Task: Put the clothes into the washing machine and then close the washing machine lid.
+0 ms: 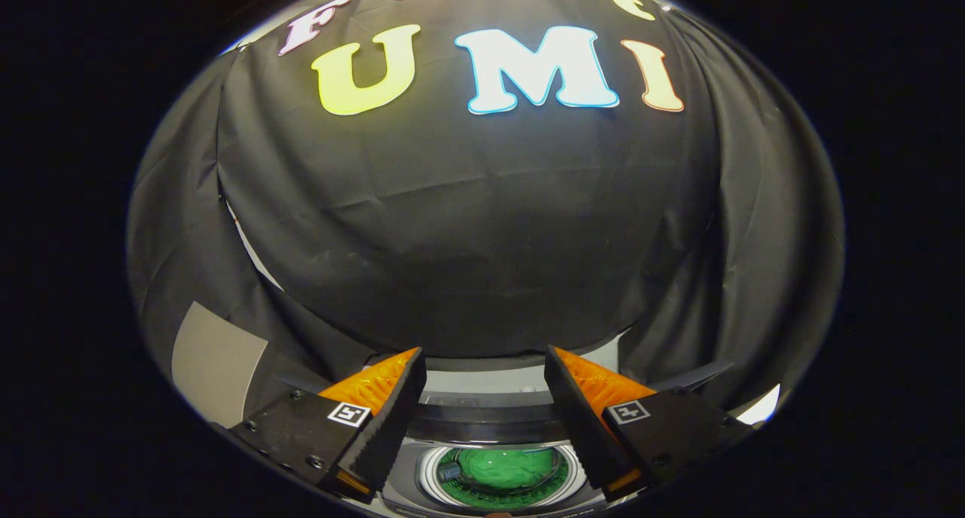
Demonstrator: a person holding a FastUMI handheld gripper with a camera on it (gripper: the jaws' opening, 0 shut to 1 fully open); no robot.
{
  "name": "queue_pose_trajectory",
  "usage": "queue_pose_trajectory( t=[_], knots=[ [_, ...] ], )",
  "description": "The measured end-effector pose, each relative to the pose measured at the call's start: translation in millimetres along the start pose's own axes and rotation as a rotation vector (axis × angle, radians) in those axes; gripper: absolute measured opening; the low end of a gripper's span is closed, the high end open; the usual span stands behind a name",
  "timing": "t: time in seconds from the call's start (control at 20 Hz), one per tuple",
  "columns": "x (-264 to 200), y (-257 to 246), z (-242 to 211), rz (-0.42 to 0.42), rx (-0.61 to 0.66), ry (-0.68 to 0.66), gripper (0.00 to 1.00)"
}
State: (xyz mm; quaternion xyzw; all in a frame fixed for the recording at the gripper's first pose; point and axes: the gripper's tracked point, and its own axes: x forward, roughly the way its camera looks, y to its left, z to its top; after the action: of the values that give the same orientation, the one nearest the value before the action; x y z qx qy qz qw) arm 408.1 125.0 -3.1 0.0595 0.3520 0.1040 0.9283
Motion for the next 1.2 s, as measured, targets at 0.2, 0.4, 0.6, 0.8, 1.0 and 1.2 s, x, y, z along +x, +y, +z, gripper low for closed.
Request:
queue_pose_trajectory(
  t=[0.2, 0.4, 0.6, 0.8, 1.0, 1.2],
  knots=[
    [-0.3, -2.0, -3.3, -0.006, -0.050, -0.001, 0.99],
    [-9.5, -1.6, -9.7, 0.000, -0.052, -0.001, 0.99],
    [-30.9, 0.3, -23.6, 0.005, -0.064, -0.056, 0.99],
    [-49.0, 1.8, -35.3, 0.018, -0.078, -0.161, 0.99],
    [-67.5, 1.9, -55.0, 0.018, -0.084, -0.233, 0.99],
    [-82.5, 1.7, -69.5, 0.026, -0.085, -0.329, 0.98]
  ],
)
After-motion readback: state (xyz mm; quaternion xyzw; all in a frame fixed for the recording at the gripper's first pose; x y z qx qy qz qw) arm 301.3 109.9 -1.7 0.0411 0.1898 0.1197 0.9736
